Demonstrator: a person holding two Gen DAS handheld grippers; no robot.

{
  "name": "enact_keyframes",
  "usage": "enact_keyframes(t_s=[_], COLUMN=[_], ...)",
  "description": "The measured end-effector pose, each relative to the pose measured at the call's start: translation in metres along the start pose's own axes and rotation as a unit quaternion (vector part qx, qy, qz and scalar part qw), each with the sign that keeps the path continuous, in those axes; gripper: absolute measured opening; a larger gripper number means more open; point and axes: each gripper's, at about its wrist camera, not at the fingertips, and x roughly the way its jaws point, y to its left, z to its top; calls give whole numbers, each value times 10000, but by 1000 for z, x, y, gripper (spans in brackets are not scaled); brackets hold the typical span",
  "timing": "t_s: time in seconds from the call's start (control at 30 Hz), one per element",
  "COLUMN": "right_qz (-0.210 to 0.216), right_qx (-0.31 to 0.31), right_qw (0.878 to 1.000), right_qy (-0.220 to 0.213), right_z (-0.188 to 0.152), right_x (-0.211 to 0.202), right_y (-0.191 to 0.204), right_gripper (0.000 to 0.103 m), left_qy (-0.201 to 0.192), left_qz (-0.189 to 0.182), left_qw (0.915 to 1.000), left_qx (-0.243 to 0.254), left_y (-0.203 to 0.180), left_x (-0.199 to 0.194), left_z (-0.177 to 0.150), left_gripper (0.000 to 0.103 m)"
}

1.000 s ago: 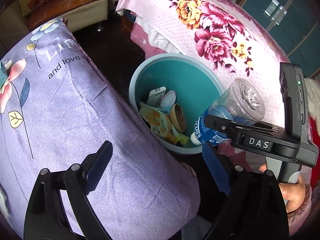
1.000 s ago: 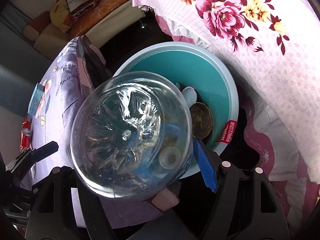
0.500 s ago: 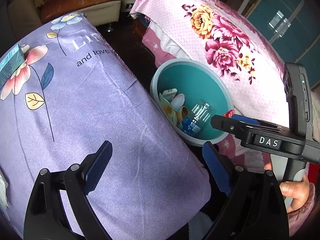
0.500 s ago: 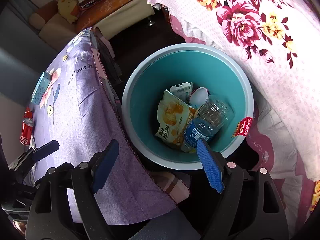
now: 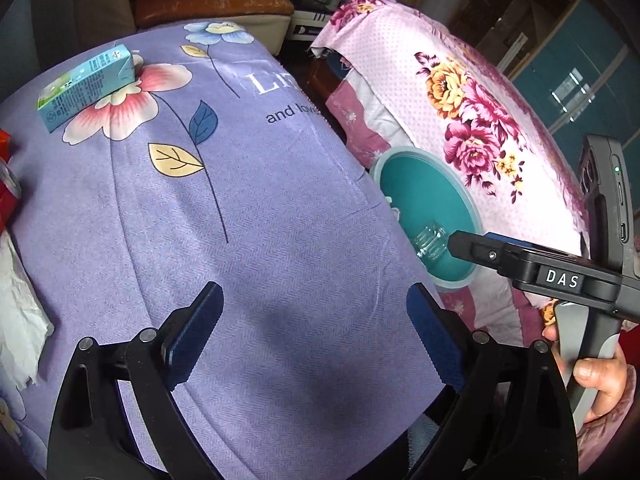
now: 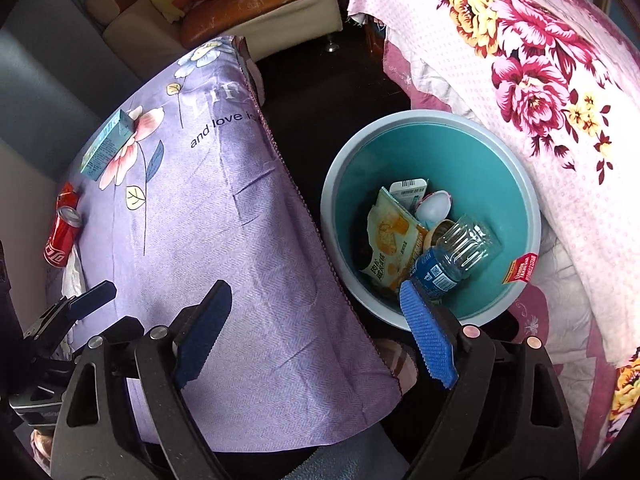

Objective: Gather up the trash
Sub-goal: 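Move both tools back over the table toward the red can and tissue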

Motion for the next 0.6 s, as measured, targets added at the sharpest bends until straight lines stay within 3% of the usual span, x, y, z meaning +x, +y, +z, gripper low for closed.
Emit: enact_keyframes(t_s=[0.4, 0.6], right_qz=[63, 303], right_qx=[-1030, -1725], right_qw=[9944, 9839], right_qy=[210, 357], right_z=[-4, -8], right_x=[13, 26], right_y=[117, 193], right_gripper=[83, 83], left_qy=[-437, -601], left_qz=[339, 788], left_qw=[9947, 9883], left_qx=[-865, -1160], left_y=[117, 184], left_x=[-62, -98], left_z=[-30, -53], left_gripper=[94, 94])
